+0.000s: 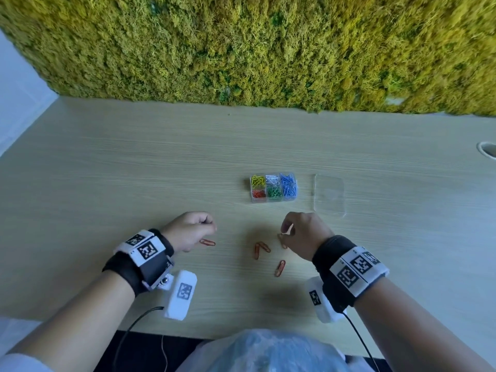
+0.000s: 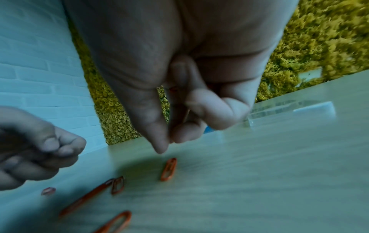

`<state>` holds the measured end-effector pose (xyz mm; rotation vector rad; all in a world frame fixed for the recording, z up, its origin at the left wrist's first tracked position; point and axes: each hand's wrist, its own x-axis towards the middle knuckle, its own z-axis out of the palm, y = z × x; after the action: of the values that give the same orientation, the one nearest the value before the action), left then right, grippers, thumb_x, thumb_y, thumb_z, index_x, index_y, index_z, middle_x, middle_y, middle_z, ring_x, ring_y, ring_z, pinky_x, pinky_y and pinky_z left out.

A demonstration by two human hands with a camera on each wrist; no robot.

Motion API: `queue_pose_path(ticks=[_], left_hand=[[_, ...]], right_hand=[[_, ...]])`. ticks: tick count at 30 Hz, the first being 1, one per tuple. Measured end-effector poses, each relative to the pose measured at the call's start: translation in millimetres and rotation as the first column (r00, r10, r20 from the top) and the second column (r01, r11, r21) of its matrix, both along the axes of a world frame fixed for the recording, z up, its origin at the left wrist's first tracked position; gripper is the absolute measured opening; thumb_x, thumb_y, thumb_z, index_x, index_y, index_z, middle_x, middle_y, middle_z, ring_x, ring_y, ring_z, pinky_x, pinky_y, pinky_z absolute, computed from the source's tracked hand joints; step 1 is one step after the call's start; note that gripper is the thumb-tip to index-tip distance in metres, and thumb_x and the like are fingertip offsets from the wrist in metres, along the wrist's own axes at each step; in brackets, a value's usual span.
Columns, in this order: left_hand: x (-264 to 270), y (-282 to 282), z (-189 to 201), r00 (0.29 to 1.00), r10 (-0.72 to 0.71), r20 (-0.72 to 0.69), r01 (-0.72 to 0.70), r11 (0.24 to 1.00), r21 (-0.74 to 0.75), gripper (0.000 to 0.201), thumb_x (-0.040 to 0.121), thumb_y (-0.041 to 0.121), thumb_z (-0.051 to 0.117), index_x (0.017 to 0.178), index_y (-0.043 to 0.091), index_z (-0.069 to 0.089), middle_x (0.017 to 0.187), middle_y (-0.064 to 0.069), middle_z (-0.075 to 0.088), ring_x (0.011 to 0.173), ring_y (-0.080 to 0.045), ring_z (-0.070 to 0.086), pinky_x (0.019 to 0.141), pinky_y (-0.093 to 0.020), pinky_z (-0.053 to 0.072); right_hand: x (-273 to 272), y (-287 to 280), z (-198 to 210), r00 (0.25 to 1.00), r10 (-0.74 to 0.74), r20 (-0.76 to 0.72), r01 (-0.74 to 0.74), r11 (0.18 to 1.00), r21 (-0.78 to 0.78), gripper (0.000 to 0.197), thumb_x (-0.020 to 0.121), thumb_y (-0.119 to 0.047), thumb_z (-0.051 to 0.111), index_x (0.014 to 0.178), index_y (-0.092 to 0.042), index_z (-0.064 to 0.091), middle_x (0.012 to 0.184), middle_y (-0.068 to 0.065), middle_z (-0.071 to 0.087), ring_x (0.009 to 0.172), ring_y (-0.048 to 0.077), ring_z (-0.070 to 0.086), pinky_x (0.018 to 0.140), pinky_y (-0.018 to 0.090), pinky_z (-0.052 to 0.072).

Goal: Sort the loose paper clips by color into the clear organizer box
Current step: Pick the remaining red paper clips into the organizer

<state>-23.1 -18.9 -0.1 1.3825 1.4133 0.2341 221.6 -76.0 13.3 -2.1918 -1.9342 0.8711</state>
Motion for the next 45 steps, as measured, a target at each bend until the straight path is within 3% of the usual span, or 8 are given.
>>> queue_pose_path(ticks=[12, 21, 23, 26, 29, 32, 37, 45], left_hand=[[3, 3, 10, 0.673, -0.302, -0.675, 0.550, 0.815, 0.184, 0.005, 0.074, 0.033, 0.067, 0.070, 0.031, 0.064, 0.072, 0.020, 0.059, 0.079, -0.006, 0.062, 0.066, -0.022, 0.047], [9, 3, 7, 0.770, -0.356, -0.530, 0.482, 0.869, 0.116, 0.016, 0.070, 0.028, 0.066, 0.062, 0.026, 0.053, 0.061, 0.014, 0.053, 0.056, -0.007, 0.047, 0.054, -0.021, 0.038], [11, 0, 6, 0.900, -0.322, -0.295, 0.347, 0.937, 0.036, 0.013, 0.066, 0.028, 0.060, 0.061, 0.022, 0.049, 0.062, 0.006, 0.053, 0.057, -0.014, 0.046, 0.054, -0.024, 0.038], [20, -5, 7, 0.981, -0.106, 0.165, 0.133, 0.978, -0.162, 0.006, 0.064, 0.015, 0.050, 0.067, 0.012, 0.046, 0.066, -0.008, 0.052, 0.055, -0.021, 0.052, 0.040, -0.022, 0.038], [31, -8, 7, 0.952, 0.016, 0.307, 0.066, 0.965, -0.255, 0.010, 0.063, 0.009, 0.044, 0.072, 0.013, 0.039, 0.060, -0.002, 0.047, 0.046, -0.014, 0.050, 0.034, -0.018, 0.033], [43, -8, 10, 0.973, -0.102, 0.206, 0.141, 0.972, -0.188, 0.014, 0.067, 0.011, 0.048, 0.079, 0.015, 0.041, 0.060, 0.000, 0.041, 0.043, -0.009, 0.039, 0.035, -0.018, 0.027], [61, -12, 12, 0.813, -0.446, -0.374, 0.497, 0.866, 0.049, 0.018, 0.080, 0.036, 0.064, 0.087, 0.025, 0.051, 0.068, 0.008, 0.053, 0.053, -0.009, 0.045, 0.053, -0.024, 0.038], [83, -23, 14, 0.624, -0.396, -0.674, 0.638, 0.756, 0.147, 0.015, 0.080, 0.039, 0.062, 0.084, 0.025, 0.060, 0.091, 0.004, 0.063, 0.079, -0.017, 0.055, 0.068, -0.027, 0.043]], right_hand=[[-10, 4, -9, 0.981, 0.041, 0.191, -0.026, 0.996, -0.082, 0.027, 0.089, -0.029, 0.056, 0.094, -0.006, 0.068, 0.094, 0.008, 0.066, 0.077, 0.019, 0.056, 0.068, 0.028, 0.051], [4, 4, -5, 0.982, -0.051, -0.179, 0.025, 0.989, -0.145, 0.012, 0.082, -0.024, 0.063, 0.075, -0.016, 0.060, 0.074, -0.002, 0.060, 0.064, 0.012, 0.050, 0.055, 0.022, 0.042], [11, 1, -4, 0.821, -0.244, -0.516, 0.129, 0.960, -0.248, 0.011, 0.084, -0.010, 0.059, 0.075, -0.016, 0.057, 0.068, 0.000, 0.057, 0.054, 0.012, 0.046, 0.054, 0.024, 0.042], [19, -6, -3, 0.289, -0.508, -0.812, 0.190, 0.861, -0.471, 0.022, 0.088, 0.008, 0.047, 0.096, -0.010, 0.057, 0.062, 0.006, 0.052, 0.047, 0.013, 0.039, 0.049, 0.025, 0.044], [23, -10, -2, 0.122, -0.536, -0.835, 0.102, 0.844, -0.527, 0.025, 0.089, 0.005, 0.041, 0.100, -0.008, 0.060, 0.068, 0.007, 0.052, 0.054, 0.014, 0.045, 0.052, 0.025, 0.049], [20, -10, 1, 0.253, -0.494, -0.832, 0.082, 0.868, -0.490, 0.011, 0.073, -0.005, 0.050, 0.077, -0.013, 0.057, 0.067, 0.004, 0.048, 0.054, 0.014, 0.045, 0.049, 0.024, 0.043], [5, -16, 3, 0.924, 0.130, -0.360, -0.204, 0.963, -0.175, 0.013, 0.081, -0.017, 0.067, 0.086, -0.024, 0.057, 0.062, -0.011, 0.049, 0.055, 0.007, 0.044, 0.054, 0.020, 0.038], [-9, -24, -3, 0.929, 0.366, 0.061, -0.349, 0.918, -0.187, 0.020, 0.087, -0.023, 0.055, 0.103, -0.021, 0.067, 0.109, 0.000, 0.065, 0.099, 0.021, 0.062, 0.084, 0.033, 0.054]])
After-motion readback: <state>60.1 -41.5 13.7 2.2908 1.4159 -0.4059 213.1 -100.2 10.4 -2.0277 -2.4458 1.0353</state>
